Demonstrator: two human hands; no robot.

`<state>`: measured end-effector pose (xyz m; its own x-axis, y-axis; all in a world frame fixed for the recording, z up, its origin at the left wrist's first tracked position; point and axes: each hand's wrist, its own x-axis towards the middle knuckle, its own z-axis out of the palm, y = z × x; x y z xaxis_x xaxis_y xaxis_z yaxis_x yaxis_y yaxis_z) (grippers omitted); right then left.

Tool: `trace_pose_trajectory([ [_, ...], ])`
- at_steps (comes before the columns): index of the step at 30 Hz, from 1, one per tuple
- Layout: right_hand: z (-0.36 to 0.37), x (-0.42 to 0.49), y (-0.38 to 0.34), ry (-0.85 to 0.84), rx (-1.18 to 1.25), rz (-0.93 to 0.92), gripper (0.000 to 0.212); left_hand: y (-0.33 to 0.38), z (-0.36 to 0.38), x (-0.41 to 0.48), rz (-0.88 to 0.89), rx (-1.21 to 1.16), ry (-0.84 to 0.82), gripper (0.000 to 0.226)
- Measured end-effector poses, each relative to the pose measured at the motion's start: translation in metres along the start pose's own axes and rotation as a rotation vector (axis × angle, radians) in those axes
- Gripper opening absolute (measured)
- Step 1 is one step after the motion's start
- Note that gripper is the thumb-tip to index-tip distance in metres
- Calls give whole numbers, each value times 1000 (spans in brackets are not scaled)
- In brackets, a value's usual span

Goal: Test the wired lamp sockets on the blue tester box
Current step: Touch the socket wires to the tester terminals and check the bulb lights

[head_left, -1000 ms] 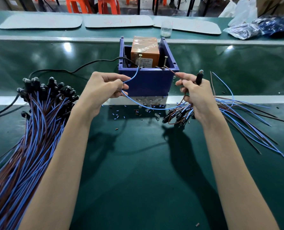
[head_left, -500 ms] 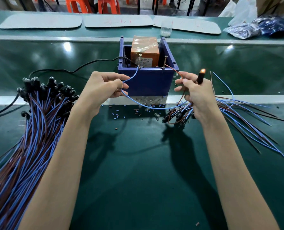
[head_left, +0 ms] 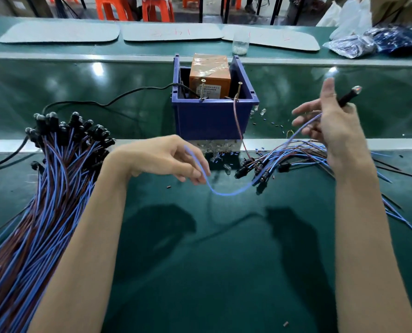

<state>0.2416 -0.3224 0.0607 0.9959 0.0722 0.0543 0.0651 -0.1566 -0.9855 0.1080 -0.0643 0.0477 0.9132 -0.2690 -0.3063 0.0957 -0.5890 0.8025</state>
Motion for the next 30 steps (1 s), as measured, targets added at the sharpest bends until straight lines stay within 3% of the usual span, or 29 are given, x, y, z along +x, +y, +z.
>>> trace_pose_trajectory([
  [3, -1, 0, -4, 157, 126, -160, 46, 0, 3, 5, -76, 54, -2, 20],
  [7, 5, 3, 1, 407, -301, -577, 29, -7, 0, 7, -178, 151, 38, 18],
  [10, 16, -2, 5, 312, -523, -731, 22, -11, -2, 8, -235, 294, 67, 15],
  [13, 26, -4, 17, 69, -759, -597, 28, -13, -2, 11, -281, 402, 64, 15],
  [17, 33, -3, 35, -470, -1104, -166, 47, -17, -6, 9, -322, 408, 78, 17],
  [19, 34, -4, 40, -634, -1222, -44, 49, -21, -12, 3, -359, 388, 96, 18],
  [23, 32, -3, 36, -616, -1183, -33, 65, -36, -33, -20, -522, 307, 207, 9],
  [27, 29, 0, 36, -632, -1173, -54, 49, -54, -52, -48, -818, 422, 268, 23],
  [30, 29, 0, 35, -667, -1156, -64, 47, -59, -57, -65, -935, 386, 266, 25],
])
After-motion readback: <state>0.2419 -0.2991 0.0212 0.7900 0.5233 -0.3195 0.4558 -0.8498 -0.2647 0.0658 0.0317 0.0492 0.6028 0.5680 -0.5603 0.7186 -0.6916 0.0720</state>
